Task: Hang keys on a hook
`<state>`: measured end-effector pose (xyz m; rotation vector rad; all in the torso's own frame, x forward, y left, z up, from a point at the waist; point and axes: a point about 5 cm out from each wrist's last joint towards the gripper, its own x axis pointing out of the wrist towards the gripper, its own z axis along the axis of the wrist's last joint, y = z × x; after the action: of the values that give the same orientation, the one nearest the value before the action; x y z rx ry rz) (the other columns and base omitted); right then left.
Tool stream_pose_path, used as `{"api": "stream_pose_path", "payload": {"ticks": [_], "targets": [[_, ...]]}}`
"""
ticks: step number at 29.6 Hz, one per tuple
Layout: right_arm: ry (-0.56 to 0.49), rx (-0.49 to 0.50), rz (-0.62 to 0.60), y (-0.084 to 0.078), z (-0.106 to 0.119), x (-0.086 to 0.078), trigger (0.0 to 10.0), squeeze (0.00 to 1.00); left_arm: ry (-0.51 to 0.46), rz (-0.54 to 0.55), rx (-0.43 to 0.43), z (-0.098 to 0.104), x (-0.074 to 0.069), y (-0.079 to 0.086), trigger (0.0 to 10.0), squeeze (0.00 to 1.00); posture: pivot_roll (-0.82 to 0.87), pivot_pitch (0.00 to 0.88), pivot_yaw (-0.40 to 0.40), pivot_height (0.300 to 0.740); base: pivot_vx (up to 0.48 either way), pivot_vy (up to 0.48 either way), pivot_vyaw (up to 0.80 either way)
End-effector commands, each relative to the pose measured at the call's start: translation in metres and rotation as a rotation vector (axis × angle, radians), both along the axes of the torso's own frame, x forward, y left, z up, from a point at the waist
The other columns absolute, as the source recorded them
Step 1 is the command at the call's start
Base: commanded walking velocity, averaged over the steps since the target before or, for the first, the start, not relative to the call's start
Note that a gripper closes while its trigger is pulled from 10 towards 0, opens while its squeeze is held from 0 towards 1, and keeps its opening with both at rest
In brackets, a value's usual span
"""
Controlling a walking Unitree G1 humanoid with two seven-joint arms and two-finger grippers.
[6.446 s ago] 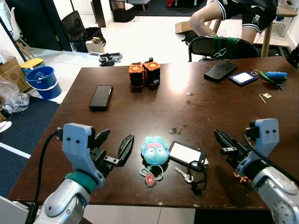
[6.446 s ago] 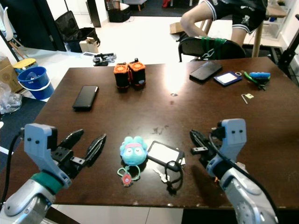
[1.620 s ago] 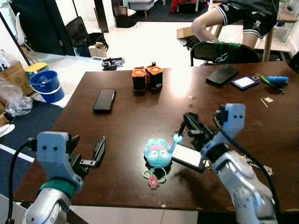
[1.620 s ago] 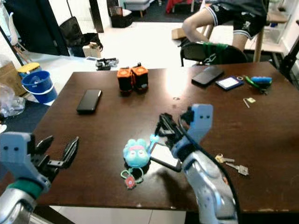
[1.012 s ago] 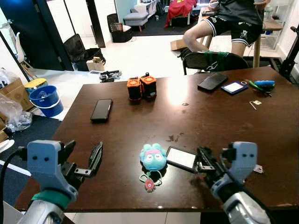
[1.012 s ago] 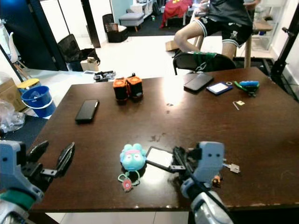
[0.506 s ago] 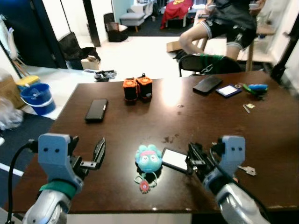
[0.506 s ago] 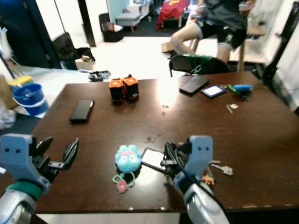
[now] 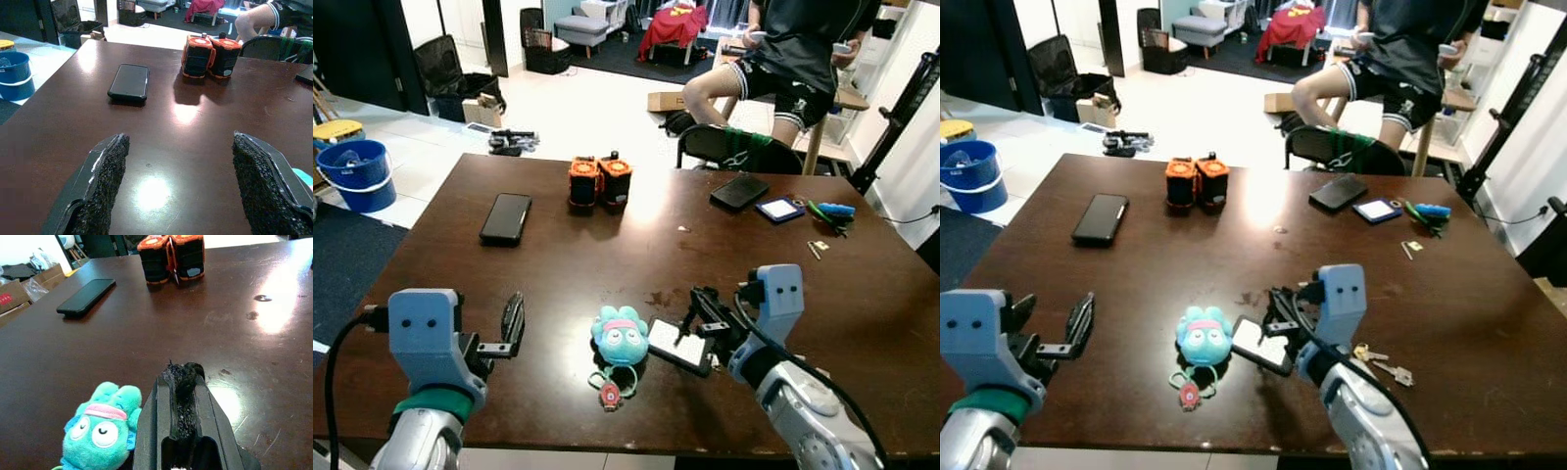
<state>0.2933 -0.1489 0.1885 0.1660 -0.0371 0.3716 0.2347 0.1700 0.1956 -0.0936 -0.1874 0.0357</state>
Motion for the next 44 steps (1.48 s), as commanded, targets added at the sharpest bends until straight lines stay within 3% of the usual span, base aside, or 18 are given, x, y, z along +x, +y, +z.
{"api": "stream_pose_path", "payload": {"ticks": [1, 11, 25, 36, 44], "targets": [[0.024, -0.006, -0.010, -0.004, -0.005, -0.002, 10.0, 0.00, -0.008, 0.007, -0.005, 0.000, -0.001, 0.000, 10.0, 0.00, -0.18, 0.106, 0.025, 0.740, 0.000, 0.000, 0.00], [0.030, 0.000, -0.024, -0.005, -0.007, -0.003, 10.0, 0.00, -0.015, -0.007, 0.011, 0.002, 0.002, -0.003, 10.0, 0.00, -0.17, 0.106, 0.039, 0.740, 0.000, -0.254, 0.00], [0.039, 0.014, -0.039, -0.005, -0.009, -0.005, 10.0, 0.00, 0.013, -0.006, -0.012, -0.002, 0.000, 0.001, 10.0, 0.00, -0.17, 0.106, 0.060, 0.740, 0.000, 0.000, 0.00], [-0.029, -0.008, -0.032, -0.002, 0.002, 0.001, 10.0, 0.00, -0.042, 0.054, -0.050, 0.004, 0.004, 0.006, 10.0, 0.00, -0.18, 0.116, 0.068, 0.740, 0.000, 0.000, 0.00], [-0.066, -0.023, -0.040, -0.002, 0.009, 0.008, 10.0, 0.00, -0.028, -0.020, -0.046, 0.001, 0.008, -0.008, 10.0, 0.00, -0.21, 0.126, 0.127, 0.740, 0.000, 0.000, 0.00]]}}
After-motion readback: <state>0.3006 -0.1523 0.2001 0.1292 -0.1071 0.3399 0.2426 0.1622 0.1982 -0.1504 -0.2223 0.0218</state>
